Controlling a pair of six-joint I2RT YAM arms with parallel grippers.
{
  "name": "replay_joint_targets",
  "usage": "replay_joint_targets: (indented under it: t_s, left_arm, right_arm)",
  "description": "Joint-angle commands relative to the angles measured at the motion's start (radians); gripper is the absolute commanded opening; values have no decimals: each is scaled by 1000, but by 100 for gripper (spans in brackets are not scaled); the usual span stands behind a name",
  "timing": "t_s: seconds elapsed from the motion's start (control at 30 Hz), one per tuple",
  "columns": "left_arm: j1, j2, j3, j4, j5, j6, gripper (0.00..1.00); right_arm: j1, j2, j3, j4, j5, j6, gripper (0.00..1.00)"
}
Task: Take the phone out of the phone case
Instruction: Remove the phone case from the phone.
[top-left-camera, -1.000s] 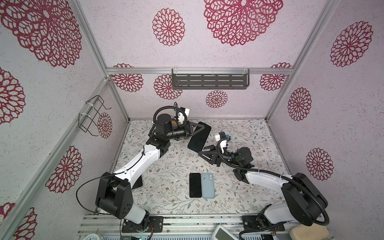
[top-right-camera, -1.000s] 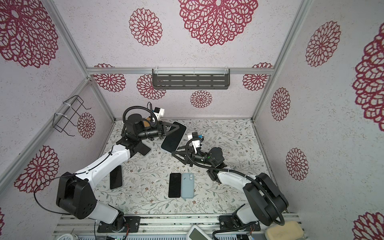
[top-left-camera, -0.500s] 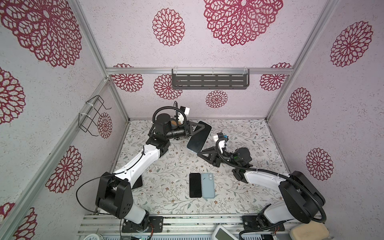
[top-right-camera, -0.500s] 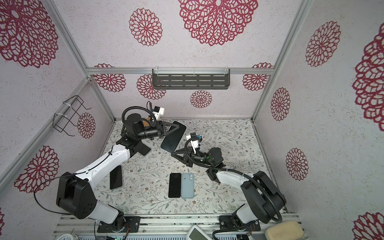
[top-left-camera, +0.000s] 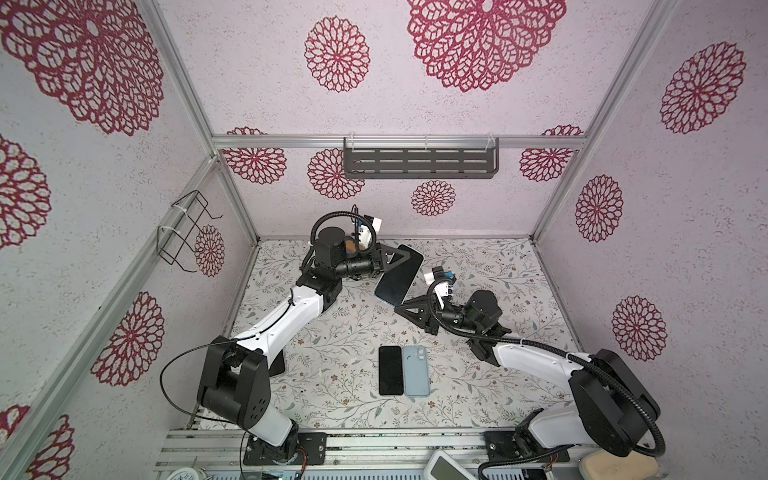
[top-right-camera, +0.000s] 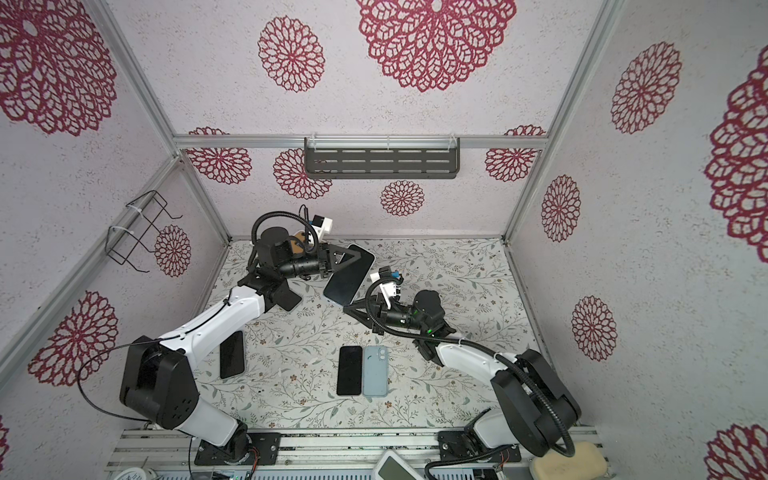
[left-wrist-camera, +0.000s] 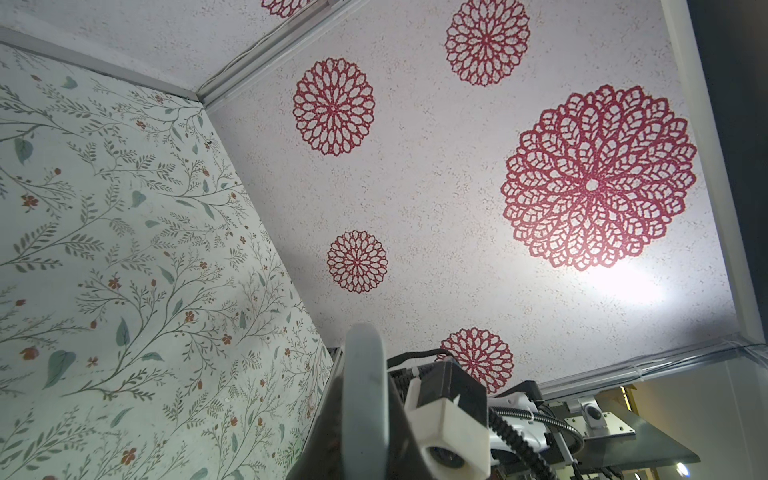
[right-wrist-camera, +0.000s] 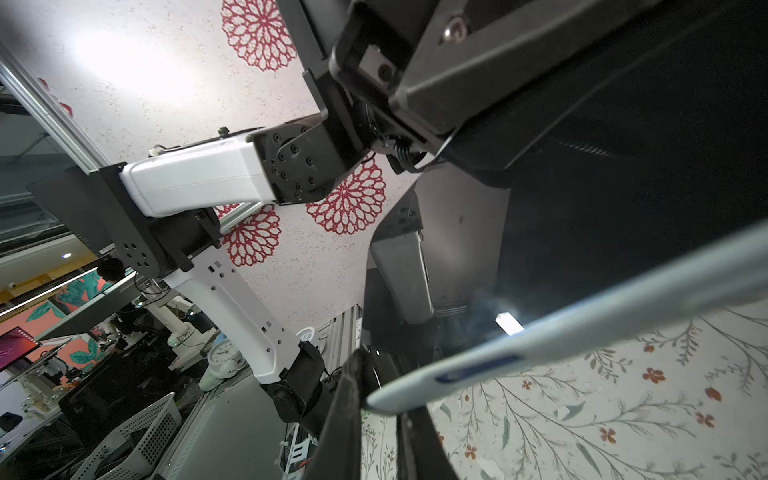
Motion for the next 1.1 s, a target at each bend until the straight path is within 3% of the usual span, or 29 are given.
replay_joint_targets:
  t_s: [0.0, 0.23, 0.43, 0.57, 0.73, 0.9, 1.07]
  left_arm:
    - [-56, 67, -50, -7, -77, -106, 0]
    - [-105, 126, -38, 30, -89, -149, 0]
    - [-129, 146, -43, 101, -81, -204, 0]
    - [-100, 109, -86, 212, -80, -271, 0]
    - [-18, -21, -129, 259, -100, -276, 0]
    - [-22, -67, -101, 275, -120, -243, 0]
    - [-34, -45, -74, 290, -103, -251, 0]
  right_arm:
    - [13, -52, 96, -70, 156, -283, 0]
    - [13, -74, 124, -136, 281, -397, 0]
    - [10, -105, 123, -145, 390, -418, 0]
    - [8, -159, 34, -82, 441, -388, 0]
    - [5, -279, -123, -90, 448, -353, 36]
    - [4, -300, -141, -69, 369, -233, 66]
    - [5, -245, -76, -29, 272, -144, 73]
